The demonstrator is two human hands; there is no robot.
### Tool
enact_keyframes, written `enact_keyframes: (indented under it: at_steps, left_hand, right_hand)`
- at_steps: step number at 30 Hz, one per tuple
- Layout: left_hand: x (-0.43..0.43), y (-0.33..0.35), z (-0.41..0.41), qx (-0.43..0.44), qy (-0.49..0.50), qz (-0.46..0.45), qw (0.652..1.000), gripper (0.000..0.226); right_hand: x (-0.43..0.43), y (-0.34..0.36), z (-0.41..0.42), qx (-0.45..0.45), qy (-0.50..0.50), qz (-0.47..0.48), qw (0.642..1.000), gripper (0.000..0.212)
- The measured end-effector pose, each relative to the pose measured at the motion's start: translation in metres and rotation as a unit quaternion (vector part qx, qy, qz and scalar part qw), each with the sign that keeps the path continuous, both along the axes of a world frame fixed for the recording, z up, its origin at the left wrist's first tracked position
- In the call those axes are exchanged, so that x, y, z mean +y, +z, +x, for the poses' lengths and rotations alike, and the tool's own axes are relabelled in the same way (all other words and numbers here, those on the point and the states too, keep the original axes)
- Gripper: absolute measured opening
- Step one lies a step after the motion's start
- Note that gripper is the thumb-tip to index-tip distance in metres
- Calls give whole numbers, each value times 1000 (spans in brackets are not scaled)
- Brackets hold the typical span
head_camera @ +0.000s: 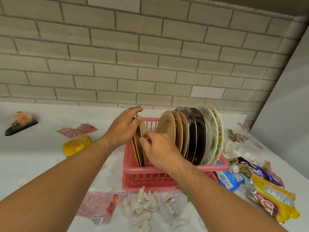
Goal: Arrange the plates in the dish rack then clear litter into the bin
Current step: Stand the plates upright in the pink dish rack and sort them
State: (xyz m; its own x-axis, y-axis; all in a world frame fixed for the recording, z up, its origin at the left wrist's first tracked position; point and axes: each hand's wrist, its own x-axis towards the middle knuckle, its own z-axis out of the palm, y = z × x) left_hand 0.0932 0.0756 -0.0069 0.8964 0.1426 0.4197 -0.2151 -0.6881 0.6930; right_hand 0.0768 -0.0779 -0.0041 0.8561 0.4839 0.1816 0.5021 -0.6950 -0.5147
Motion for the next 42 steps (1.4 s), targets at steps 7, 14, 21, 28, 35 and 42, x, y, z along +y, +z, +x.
enact_keyframes:
  at_steps: [7, 14, 21, 28, 35, 42]
  left_hand:
    - [-2, -2, 2, -26, 8, 20, 999, 37]
    - [6, -5, 4, -2, 29, 21, 999, 40]
    - [7, -4, 6, 11, 19, 53, 998, 42]
    - [5, -3, 4, 28, 28, 75, 996, 44]
    - [2, -4, 3, 14, 19, 51, 998, 47]
    - [-10, -1, -2, 2, 55, 36, 998, 49]
  right_hand:
    - [11, 8, 1, -36, -42, -97, 994, 17]
    - [-5, 51, 21, -122, -104, -139, 977, 17]
    - [-12, 70, 24, -125, -153, -138, 970, 7]
    - [-4, 39, 18, -79, -127, -145, 978, 19]
    - [-9, 25, 12, 12, -134, -98, 986, 10]
    - [-19, 29, 8, 59, -142, -83, 985, 2]
